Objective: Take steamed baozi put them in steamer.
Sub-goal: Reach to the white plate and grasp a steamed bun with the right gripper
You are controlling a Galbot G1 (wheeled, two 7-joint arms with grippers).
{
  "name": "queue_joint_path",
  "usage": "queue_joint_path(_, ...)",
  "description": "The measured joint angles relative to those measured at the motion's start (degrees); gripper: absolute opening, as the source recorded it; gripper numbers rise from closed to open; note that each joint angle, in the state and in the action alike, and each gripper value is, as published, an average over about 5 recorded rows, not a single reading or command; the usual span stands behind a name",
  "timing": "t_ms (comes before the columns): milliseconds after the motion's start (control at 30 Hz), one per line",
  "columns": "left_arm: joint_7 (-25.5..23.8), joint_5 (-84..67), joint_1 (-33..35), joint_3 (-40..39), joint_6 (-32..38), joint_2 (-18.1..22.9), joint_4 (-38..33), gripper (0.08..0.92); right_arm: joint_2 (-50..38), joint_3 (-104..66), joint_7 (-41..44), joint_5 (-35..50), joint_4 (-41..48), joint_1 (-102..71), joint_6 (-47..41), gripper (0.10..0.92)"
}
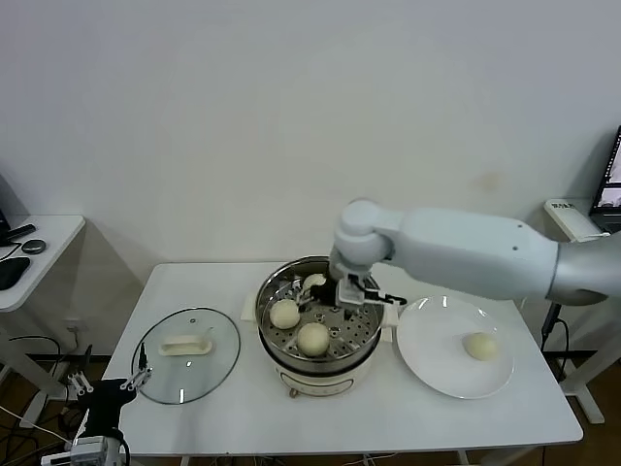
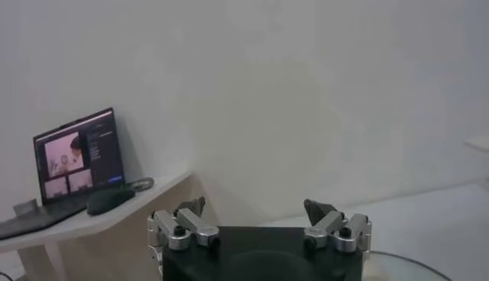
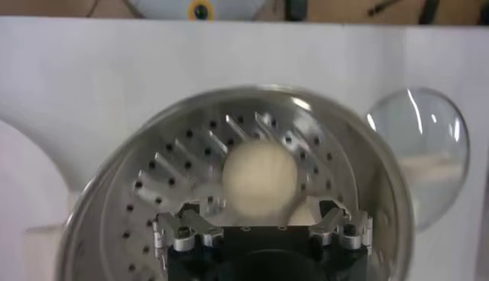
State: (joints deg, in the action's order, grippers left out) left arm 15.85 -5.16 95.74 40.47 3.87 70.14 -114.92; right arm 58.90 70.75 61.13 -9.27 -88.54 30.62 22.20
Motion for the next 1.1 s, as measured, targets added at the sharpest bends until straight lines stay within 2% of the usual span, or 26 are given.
queue_joint_path(167, -0.13, 0.01, -0.47, -0.62, 0.01, -0.49, -0.06, 0.823, -5.47, -0.21, 0.02, 3.57, -1.12, 1.91, -6.84, 0.823)
queue_joint_path(367, -0.28, 0.32, -1.21, -1.67, 0.01, -1.2, 0.25, 0.823, -14.55, -1.31, 0.19, 7.22, -2.15, 1.78, -19.27, 0.823)
queue_joint_path(600, -0.57, 0.99, -1.56, -2.7, -0.09, -1.57, 0.72, 0.823, -25.53, -8.49, 2.13, 7.33, -1.68, -5.21, -28.95, 0.823)
queue_joint_path(833, -0.86, 1.67, -1.46, -2.98, -0.49, -1.34, 0.66, 0.823, -32.72, -20.86, 4.79, 4.96, 0.56, -18.59, -32.14, 0.823)
queue_joint_path(1100, -1.04, 2.43, -0.64, -2.85, -0.95, -0.81, 0.1, 0.823, -34.24, -33.42, 7.18, 0.74, 5.93, -33.01, -29.53, 0.823)
